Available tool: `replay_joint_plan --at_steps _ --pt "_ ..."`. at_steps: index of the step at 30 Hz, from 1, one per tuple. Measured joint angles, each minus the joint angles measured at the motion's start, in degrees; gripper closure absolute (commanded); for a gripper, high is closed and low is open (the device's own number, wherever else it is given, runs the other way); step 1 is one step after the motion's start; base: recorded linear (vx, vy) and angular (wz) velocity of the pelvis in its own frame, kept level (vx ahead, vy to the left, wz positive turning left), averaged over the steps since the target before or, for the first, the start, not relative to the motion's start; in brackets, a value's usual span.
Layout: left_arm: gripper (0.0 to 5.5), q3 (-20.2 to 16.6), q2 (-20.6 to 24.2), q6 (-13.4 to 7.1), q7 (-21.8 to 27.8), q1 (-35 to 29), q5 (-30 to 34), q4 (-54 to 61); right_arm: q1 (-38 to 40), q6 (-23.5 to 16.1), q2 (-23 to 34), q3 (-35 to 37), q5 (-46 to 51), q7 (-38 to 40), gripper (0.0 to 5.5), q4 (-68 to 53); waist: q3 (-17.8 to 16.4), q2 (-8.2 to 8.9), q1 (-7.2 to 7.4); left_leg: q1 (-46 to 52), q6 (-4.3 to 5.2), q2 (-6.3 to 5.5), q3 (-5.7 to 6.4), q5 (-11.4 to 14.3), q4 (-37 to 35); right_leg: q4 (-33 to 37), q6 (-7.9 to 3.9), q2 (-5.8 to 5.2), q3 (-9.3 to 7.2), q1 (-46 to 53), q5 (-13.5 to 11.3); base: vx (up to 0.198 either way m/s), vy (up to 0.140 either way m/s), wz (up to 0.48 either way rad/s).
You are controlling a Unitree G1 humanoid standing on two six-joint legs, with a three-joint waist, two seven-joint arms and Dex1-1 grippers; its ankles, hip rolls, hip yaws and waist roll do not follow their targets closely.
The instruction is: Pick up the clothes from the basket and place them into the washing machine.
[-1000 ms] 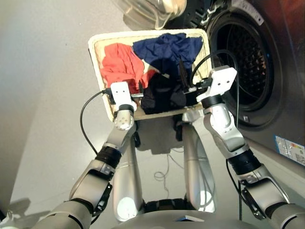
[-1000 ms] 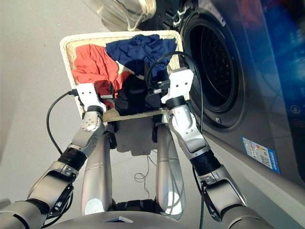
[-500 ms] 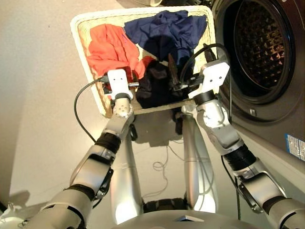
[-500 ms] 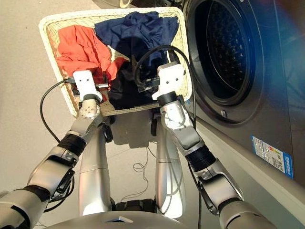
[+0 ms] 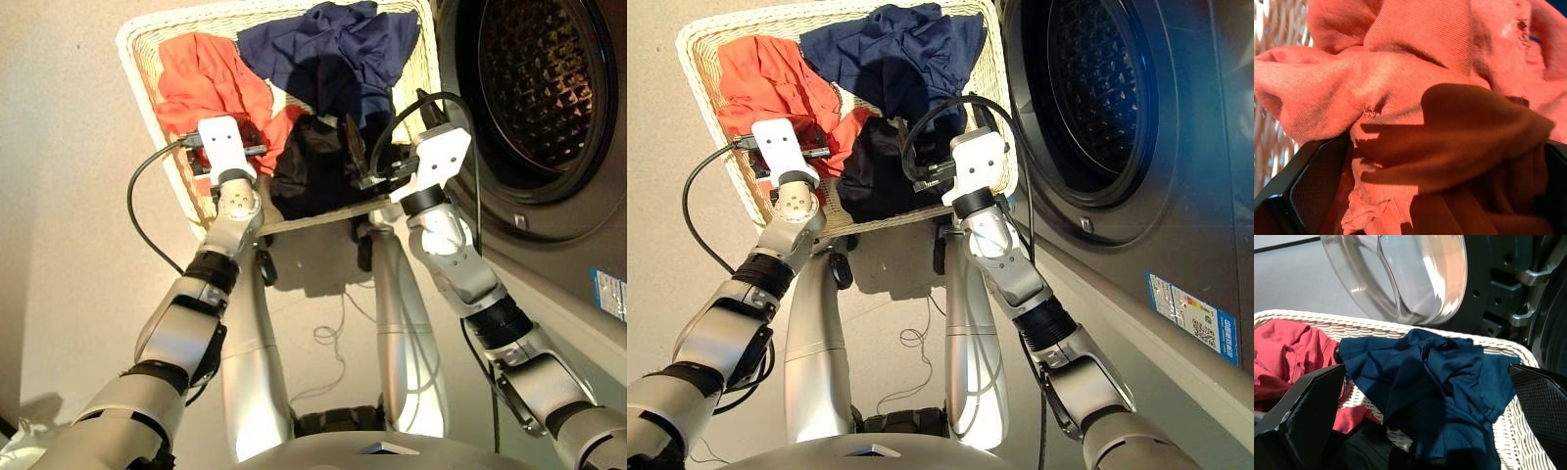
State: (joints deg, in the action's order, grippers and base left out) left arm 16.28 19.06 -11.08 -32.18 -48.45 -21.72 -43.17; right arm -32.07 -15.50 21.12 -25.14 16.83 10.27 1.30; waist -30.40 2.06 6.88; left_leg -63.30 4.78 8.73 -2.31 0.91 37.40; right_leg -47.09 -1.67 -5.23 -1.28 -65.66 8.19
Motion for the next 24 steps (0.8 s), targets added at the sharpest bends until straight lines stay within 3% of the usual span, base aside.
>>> replay_joint_plan --at_steps 10,11,12,13,14,15,18,24 --pt "0.0 0.2 0.0 0.0 0.0 -1.2 -0.2 -1.4 0.0 0.0 0.0 -0.2 0.4 -0.5 0.0 0.0 0.0 0.02 0.04 -0.5 0.0 -0.25 0.04 0.0 0.2 0.0 0.03 0.07 -0.01 -0.4 0.0 0.0 0.0 0.0" --pt "1.16 0.2 0.0 0.0 0.1 -1.3 -0.1 -1.8 0.0 0.0 0.1 -0.2 0.5 -0.8 0.0 0.0 0.0 0.02 0.06 -0.5 0.03 -0.23 0.03 0.0 0.2 0.0 0.03 0.07 0.0 -0.5 0.0 0.0 0.0 0.0" --pt "1.23 0.3 0.1 0.0 0.1 -1.5 0.0 -2.3 0.0 0.0 0.1 -0.2 0.5 -1.0 0.0 0.0 0.0 0.02 0.05 -0.6 0.03 -0.21 0.03 0.0 0.2 0.0 0.03 0.1 0.02 -0.5 0.0 0.0 0.0 0.0" --pt "0.88 0.2 0.1 0.0 0.0 -1.7 -0.1 -2.3 0.1 0.0 0.2 -0.2 0.5 -1.0 0.0 0.0 0.0 0.02 0.04 -0.7 0.04 -0.2 0.03 0.0 0.2 0.0 0.04 0.1 0.02 -0.6 0.0 0.0 0.0 0.0" --pt "0.0 0.2 0.2 0.0 0.1 -1.9 -0.1 -2.6 0.0 0.0 0.3 -0.2 1.0 -1.1 0.0 -0.1 0.0 0.03 0.0 -0.8 0.04 -0.19 0.03 0.0 0.2 0.0 0.04 0.12 0.02 -0.7 -0.1 0.0 0.0 0.0" --pt "0.0 0.3 0.2 0.1 0.3 -2.5 -0.1 -3.6 0.0 0.0 0.4 -0.3 1.8 -1.4 0.0 -0.1 0.0 0.03 -0.05 -0.9 0.04 -0.16 0.03 0.0 0.3 0.0 0.05 0.15 0.01 -0.8 -0.1 0.0 0.0 0.0" --pt "5.5 0.5 0.5 0.2 0.7 -3.8 -0.1 -5.5 0.2 -0.1 0.7 -0.4 3.2 -2.0 0.0 -1.3 0.0 0.02 0.08 -1.4 0.12 -0.03 0.09 0.1 0.6 -0.1 0.06 0.26 -0.02 -1.1 -0.1 0.0 0.0 0.0" --pt "5.5 0.5 1.5 -0.1 1.2 -5.0 -0.2 -6.0 0.1 -0.2 0.9 -1.0 4.4 -2.2 0.0 -2.1 0.0 0.03 0.1 -2.1 0.19 0.03 0.19 0.3 1.3 -0.7 0.06 0.32 0.02 -1.9 0.0 0.0 0.0 0.0"
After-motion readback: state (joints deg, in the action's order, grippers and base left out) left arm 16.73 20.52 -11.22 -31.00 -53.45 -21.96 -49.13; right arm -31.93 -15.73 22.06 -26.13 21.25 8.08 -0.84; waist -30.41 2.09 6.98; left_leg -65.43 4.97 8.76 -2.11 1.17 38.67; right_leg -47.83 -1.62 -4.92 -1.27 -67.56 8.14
